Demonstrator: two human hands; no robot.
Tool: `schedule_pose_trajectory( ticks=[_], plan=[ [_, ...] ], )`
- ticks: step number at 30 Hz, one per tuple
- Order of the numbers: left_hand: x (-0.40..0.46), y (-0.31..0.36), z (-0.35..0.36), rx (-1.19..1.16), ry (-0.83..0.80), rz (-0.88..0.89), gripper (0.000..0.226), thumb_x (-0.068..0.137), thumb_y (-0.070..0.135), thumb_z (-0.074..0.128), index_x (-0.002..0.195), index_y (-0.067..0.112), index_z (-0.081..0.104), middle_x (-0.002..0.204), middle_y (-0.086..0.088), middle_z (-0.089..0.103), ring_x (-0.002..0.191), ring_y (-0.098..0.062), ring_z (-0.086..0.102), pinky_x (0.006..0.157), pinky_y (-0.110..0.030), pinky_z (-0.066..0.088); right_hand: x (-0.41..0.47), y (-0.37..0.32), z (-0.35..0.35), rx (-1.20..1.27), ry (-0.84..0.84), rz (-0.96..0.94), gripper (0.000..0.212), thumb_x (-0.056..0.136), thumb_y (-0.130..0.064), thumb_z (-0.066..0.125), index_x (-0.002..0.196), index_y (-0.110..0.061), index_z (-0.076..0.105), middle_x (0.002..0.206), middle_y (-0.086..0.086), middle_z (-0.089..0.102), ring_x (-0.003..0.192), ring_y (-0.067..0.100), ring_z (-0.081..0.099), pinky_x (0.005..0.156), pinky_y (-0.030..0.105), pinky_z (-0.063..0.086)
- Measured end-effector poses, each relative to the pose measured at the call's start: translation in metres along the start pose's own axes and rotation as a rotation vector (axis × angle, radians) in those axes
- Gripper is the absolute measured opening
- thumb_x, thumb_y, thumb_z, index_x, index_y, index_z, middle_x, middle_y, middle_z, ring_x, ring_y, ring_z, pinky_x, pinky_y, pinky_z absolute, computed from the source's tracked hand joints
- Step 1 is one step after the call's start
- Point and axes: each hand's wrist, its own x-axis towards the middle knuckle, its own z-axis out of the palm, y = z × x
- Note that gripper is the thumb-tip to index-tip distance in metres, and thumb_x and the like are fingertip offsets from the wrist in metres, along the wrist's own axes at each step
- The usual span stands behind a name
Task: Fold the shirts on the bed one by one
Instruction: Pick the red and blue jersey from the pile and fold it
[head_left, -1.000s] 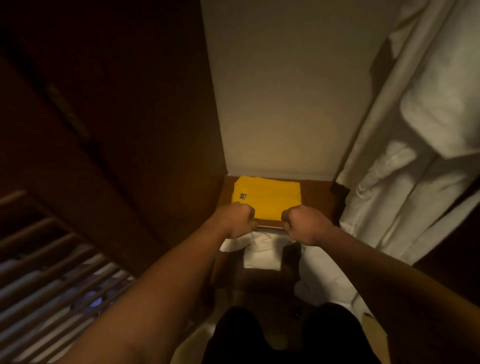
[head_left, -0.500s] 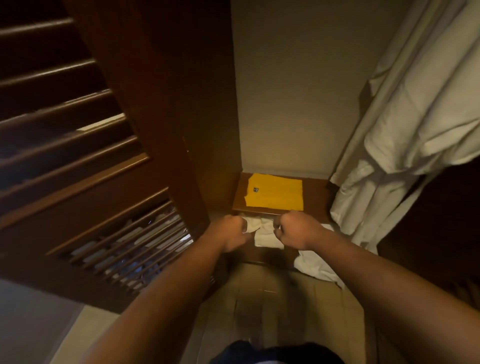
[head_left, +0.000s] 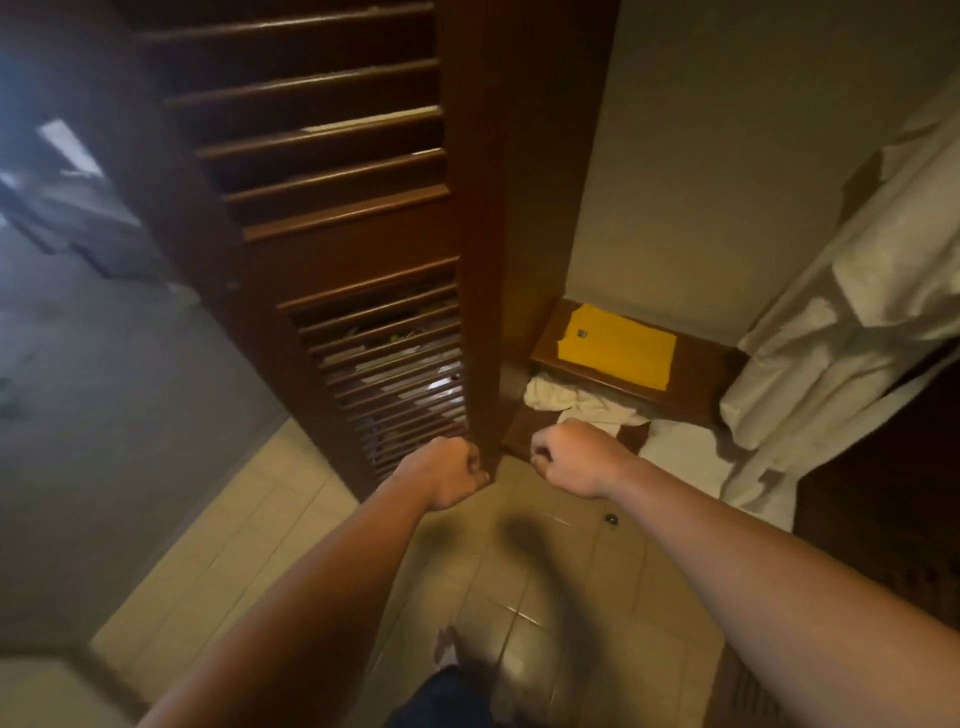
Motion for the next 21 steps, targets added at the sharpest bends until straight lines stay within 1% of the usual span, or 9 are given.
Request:
schedule_pose_trajectory(
  ticks=[2,5,8,10,13,16,18,21],
  plan=[
    [-0.020,-0.027,-0.002,-0.040,0.028,-0.052,0.019,0.093,0.038,0.061,0.100,0.023,0.070,0.097,0.000,0.069,0.094,-0.022,0.066,0.090,-0.041,0.056,0.007,-0.027,0.008,-0.019,0.000,-0.055,0.013,0.097,-0.027,0.055,0.086,-0.027,0.063,0.083,-0.005,0.063,0.076,0.014,0.059,0.061,0.030,0.043],
    [-0.044,-0.073,-0.008,-0.114,0.066,-0.146,0.019,0.089,0.040,0.061,0.093,0.023,0.070,0.097,-0.002,0.070,0.092,-0.025,0.068,0.088,-0.042,0.058,0.025,-0.067,0.018,-0.020,-0.018,-0.136,0.016,0.100,-0.031,0.052,0.098,-0.026,0.068,0.091,-0.005,0.067,0.080,0.012,0.061,0.069,0.032,0.052],
    [-0.066,-0.117,-0.018,-0.173,0.134,-0.229,0.020,0.092,0.036,0.062,0.092,0.017,0.069,0.100,-0.007,0.070,0.096,-0.028,0.067,0.088,-0.039,0.056,0.049,-0.116,0.024,-0.042,-0.075,-0.235,0.020,0.099,-0.031,0.051,0.098,-0.024,0.070,0.088,-0.005,0.067,0.080,0.014,0.063,0.070,0.034,0.054],
    [-0.080,-0.149,-0.027,-0.192,0.168,-0.280,0.020,0.095,0.034,0.062,0.097,0.016,0.070,0.102,-0.006,0.069,0.097,-0.025,0.065,0.087,-0.036,0.055,0.069,-0.154,0.029,-0.064,-0.125,-0.302,0.021,0.099,-0.031,0.051,0.101,-0.023,0.071,0.087,-0.006,0.066,0.079,0.013,0.062,0.070,0.034,0.054],
    [-0.096,-0.198,-0.039,-0.246,0.202,-0.353,0.021,0.097,0.038,0.063,0.109,0.022,0.068,0.104,0.000,0.066,0.094,-0.015,0.063,0.086,-0.033,0.055,0.096,-0.206,0.036,-0.105,-0.178,-0.392,0.022,0.100,-0.033,0.051,0.107,-0.023,0.069,0.091,-0.008,0.063,0.079,0.009,0.058,0.069,0.032,0.049],
    [-0.110,-0.260,-0.057,-0.290,0.247,-0.422,0.018,0.096,0.038,0.064,0.110,0.026,0.067,0.104,0.004,0.064,0.094,-0.012,0.062,0.086,-0.030,0.055,0.133,-0.267,0.049,-0.153,-0.199,-0.474,0.021,0.099,-0.032,0.052,0.107,-0.023,0.069,0.093,-0.005,0.063,0.077,0.010,0.055,0.063,0.031,0.042],
    [-0.119,-0.301,-0.071,-0.305,0.258,-0.458,0.019,0.097,0.038,0.063,0.111,0.026,0.067,0.106,0.004,0.063,0.094,-0.012,0.062,0.089,-0.033,0.056,0.159,-0.309,0.056,-0.179,-0.225,-0.500,0.021,0.099,-0.032,0.052,0.104,-0.022,0.069,0.093,-0.003,0.064,0.079,0.014,0.058,0.063,0.031,0.045],
    [-0.138,-0.355,-0.091,-0.332,0.273,-0.513,0.019,0.097,0.038,0.063,0.109,0.025,0.068,0.105,0.005,0.065,0.093,-0.010,0.064,0.088,-0.033,0.058,0.198,-0.370,0.066,-0.238,-0.266,-0.519,0.023,0.099,-0.033,0.050,0.101,-0.018,0.069,0.094,0.001,0.065,0.085,0.020,0.062,0.070,0.037,0.052]
  ],
)
